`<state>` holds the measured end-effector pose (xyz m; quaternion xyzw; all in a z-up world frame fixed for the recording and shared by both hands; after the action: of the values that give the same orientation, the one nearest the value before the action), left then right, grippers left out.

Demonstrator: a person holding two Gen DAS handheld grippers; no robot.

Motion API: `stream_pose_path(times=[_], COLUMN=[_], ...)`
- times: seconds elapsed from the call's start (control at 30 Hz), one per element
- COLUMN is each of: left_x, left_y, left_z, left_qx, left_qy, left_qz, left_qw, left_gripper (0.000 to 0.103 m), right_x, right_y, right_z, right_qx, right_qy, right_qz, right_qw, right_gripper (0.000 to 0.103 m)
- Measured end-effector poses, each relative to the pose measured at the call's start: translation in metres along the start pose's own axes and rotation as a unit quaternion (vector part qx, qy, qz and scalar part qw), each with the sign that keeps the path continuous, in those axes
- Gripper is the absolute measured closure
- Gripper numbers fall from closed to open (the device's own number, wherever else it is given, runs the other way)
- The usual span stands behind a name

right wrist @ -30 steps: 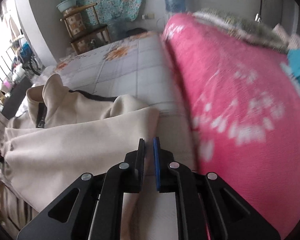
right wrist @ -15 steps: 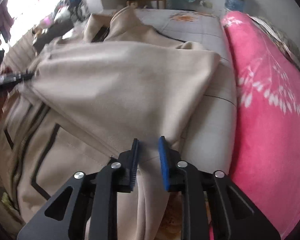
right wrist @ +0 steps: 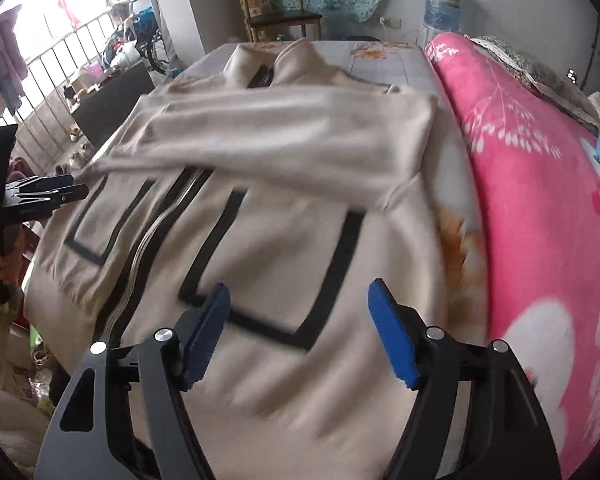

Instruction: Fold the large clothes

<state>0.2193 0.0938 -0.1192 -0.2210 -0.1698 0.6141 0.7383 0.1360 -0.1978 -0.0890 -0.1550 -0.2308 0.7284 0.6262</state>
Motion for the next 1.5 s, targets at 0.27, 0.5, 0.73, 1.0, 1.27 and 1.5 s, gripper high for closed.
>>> stream_pose_path(times=[0.27, 0.5, 0.73, 1.0, 1.27, 1.5], left_x=[-0.017, -0.034, -0.032, -0.032, -0.031, -0.031], left_y=[0.037, 0.035, 0.037, 0.038, 0.037, 0.037], left_z=[0.01, 0.004, -0.01, -0.013, -0.014, -0.013], left_qx=[-0.014, -0.028, -0.03, -0.042, -0.046, -0.047], left_qy=[-0.051, -0.054, -0.036, -0.024, -0.021, -0.022], left_qz=[0.0, -0.013, 0.017, 0.029, 0.028, 0.028], left_qw=[0.9986, 0.9981, 0.9988, 0.9984, 0.9983, 0.9983], left_gripper=[0.021, 0.019, 0.012, 0.01, 0.008, 0.008], right_x=[0.04, 0.047, 0.044, 0.04, 0.04, 0.04], right_y=[0.016, -0.002, 0.004, 0.006, 0.006, 0.005], right_z=[-0.012, -0.024, -0.056, -0.066, -0.068, -0.068], right_qx=[-0.014, -0.015, 0.026, 0.039, 0.045, 0.043], right_qy=[0.036, 0.062, 0.086, 0.092, 0.096, 0.095], right_qz=[-0.012, -0.025, -0.049, -0.075, -0.082, -0.082], right_qw=[0.999, 0.998, 0.995, 0.992, 0.991, 0.991], right_gripper=[0.018, 0.014, 0.014, 0.006, 0.006, 0.006])
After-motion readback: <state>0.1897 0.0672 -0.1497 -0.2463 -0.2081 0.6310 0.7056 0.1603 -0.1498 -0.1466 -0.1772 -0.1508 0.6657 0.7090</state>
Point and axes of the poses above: each gripper's, at about its wrist camera, not at the fingertips, and z roughly against the way its jaws point, x to its left, y to its underside, the point moved 10 cm from there along -z, roughly the way its jaws point
